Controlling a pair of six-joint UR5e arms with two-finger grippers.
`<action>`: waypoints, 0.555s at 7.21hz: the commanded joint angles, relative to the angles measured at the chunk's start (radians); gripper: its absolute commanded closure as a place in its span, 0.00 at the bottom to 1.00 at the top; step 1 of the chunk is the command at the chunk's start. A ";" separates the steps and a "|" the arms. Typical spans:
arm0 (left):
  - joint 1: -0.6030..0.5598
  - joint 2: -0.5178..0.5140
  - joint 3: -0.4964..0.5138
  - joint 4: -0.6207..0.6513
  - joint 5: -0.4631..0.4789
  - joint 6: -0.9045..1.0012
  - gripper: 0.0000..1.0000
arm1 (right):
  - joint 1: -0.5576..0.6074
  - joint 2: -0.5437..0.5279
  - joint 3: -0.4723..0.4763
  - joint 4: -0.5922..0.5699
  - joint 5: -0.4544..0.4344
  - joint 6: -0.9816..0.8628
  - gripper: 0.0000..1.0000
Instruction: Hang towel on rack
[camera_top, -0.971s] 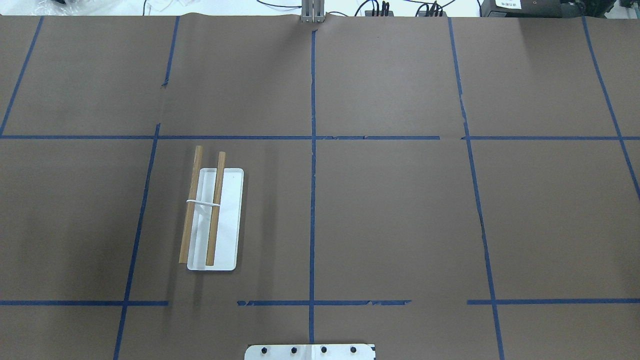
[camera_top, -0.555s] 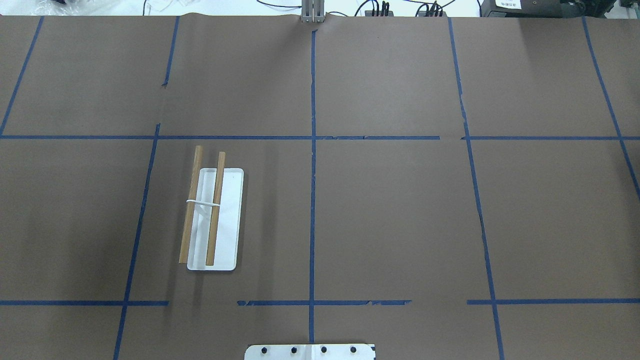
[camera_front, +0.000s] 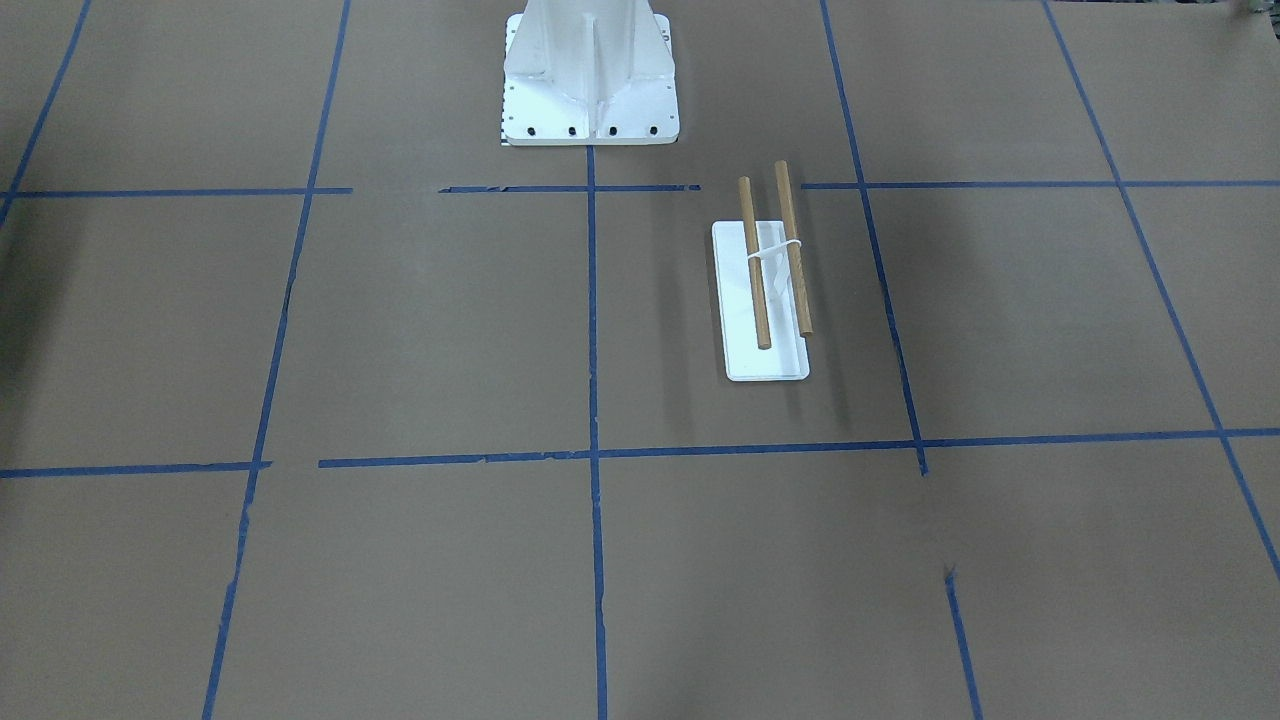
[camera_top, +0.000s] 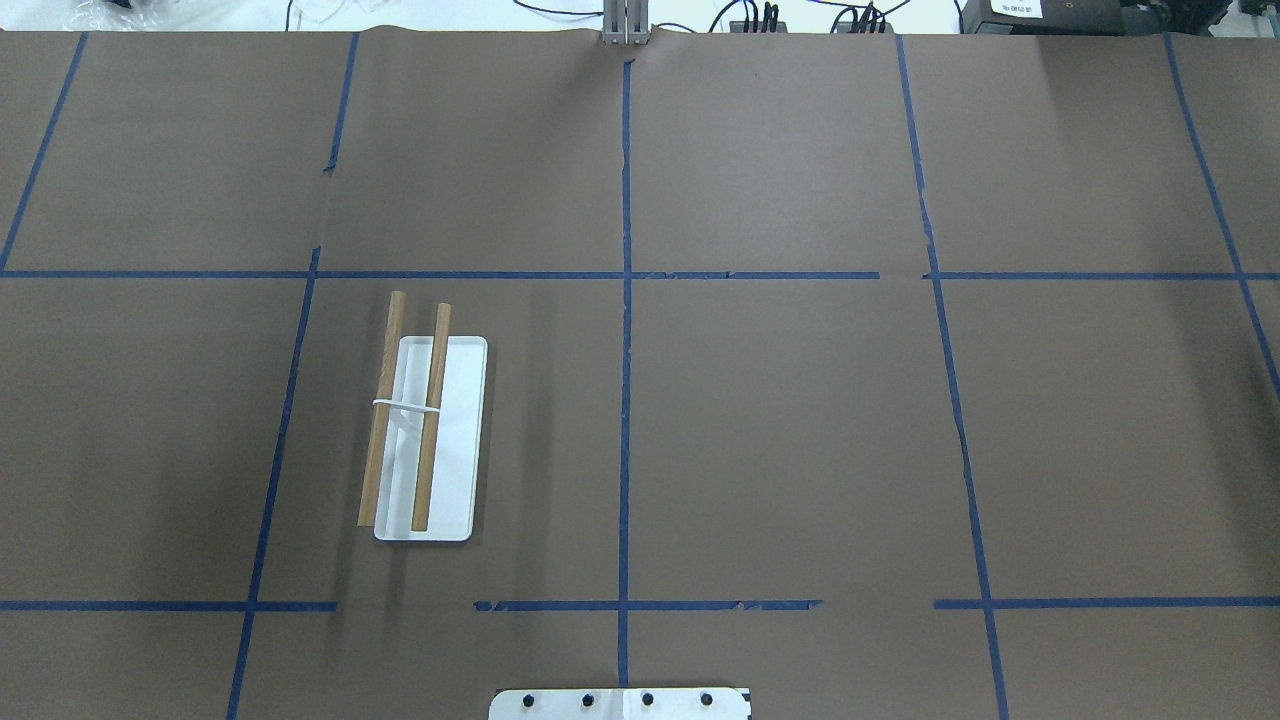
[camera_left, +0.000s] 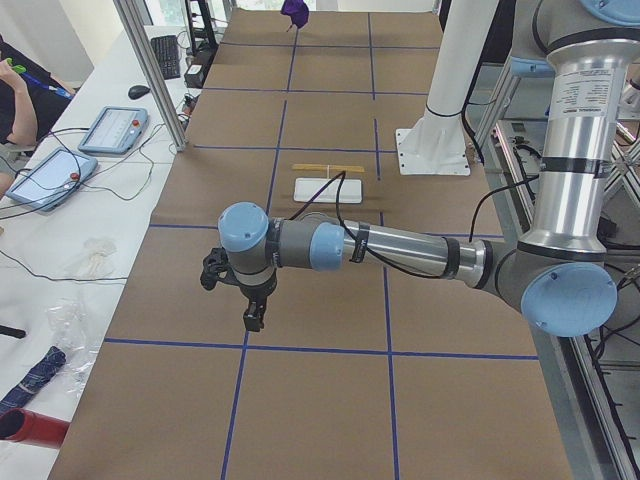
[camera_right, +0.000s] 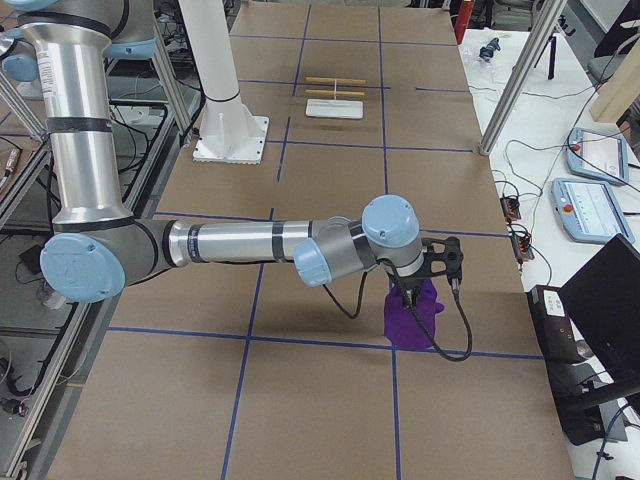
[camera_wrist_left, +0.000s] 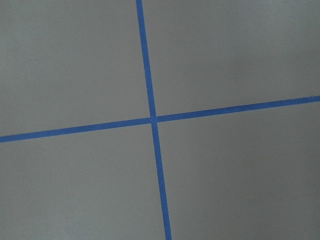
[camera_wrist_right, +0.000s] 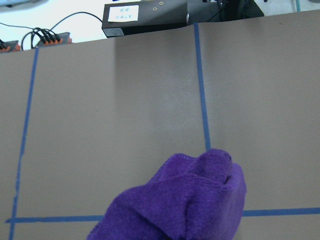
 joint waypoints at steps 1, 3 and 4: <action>0.004 -0.027 -0.004 -0.201 0.003 -0.193 0.00 | -0.105 0.083 0.105 -0.001 0.048 0.261 1.00; 0.103 -0.090 -0.014 -0.357 -0.004 -0.550 0.00 | -0.271 0.216 0.194 0.022 0.041 0.552 1.00; 0.168 -0.117 -0.011 -0.458 -0.004 -0.712 0.00 | -0.334 0.268 0.196 0.078 0.033 0.636 1.00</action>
